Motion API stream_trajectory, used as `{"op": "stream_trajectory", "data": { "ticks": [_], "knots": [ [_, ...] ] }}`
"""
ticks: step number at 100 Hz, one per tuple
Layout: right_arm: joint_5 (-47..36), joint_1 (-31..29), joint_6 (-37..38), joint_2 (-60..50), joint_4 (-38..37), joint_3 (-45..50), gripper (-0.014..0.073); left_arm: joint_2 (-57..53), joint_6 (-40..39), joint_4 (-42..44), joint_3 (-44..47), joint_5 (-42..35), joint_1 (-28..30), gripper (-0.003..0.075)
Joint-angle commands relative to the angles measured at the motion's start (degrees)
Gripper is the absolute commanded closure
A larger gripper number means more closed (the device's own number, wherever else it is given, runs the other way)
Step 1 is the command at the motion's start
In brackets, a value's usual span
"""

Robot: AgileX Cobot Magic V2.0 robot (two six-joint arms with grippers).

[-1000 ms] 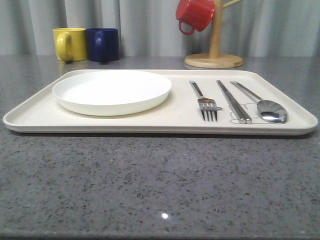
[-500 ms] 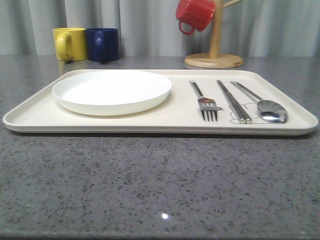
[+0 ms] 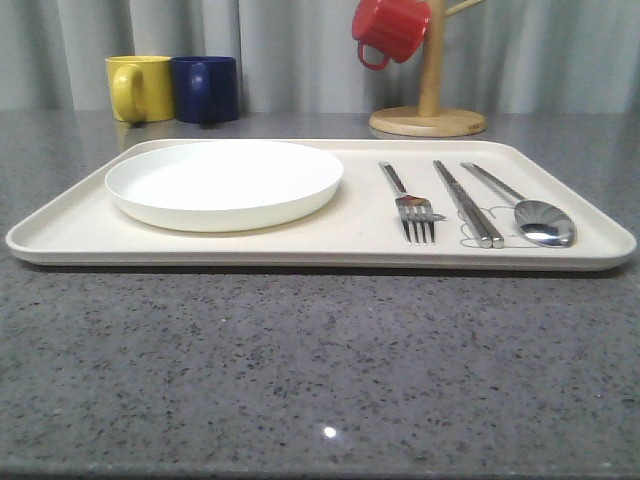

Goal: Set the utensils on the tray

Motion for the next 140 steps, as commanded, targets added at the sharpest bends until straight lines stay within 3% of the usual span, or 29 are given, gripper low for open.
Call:
{"op": "stream_trajectory", "data": {
  "ticks": [1, 34, 61, 84, 106, 140],
  "knots": [
    [-4.65, -0.38, -0.74, 0.16, -0.94, -1.53, 0.0662, 0.45, 0.03, -0.41, -1.46, -4.25, -0.22, 0.0738],
    [-6.92, -0.38, -2.21, -1.44, -0.51, -0.41, 0.0662, 0.45, 0.03, -0.41, -1.46, -4.25, -0.22, 0.0738],
    [-19.47, -0.68, -16.63, -9.83, 10.7, 10.32, 0.0662, 0.45, 0.03, -0.41, -1.46, -4.25, -0.22, 0.0738],
    [-26.28, -0.68, -16.64, -19.76, 10.96, 21.1, 0.0662, 0.45, 0.03, -0.41, -1.46, -4.25, -0.22, 0.0738],
    [-27.4, -0.68, -16.64, -27.99, 10.96, 27.44, 0.0662, 0.45, 0.03, -0.41, -1.46, -4.25, -0.22, 0.0738],
    [-29.44, -0.68, -16.64, -27.86, 10.96, 29.04, 0.0662, 0.45, 0.03, -0.41, -1.46, -4.25, -0.22, 0.0738]
  ]
}}
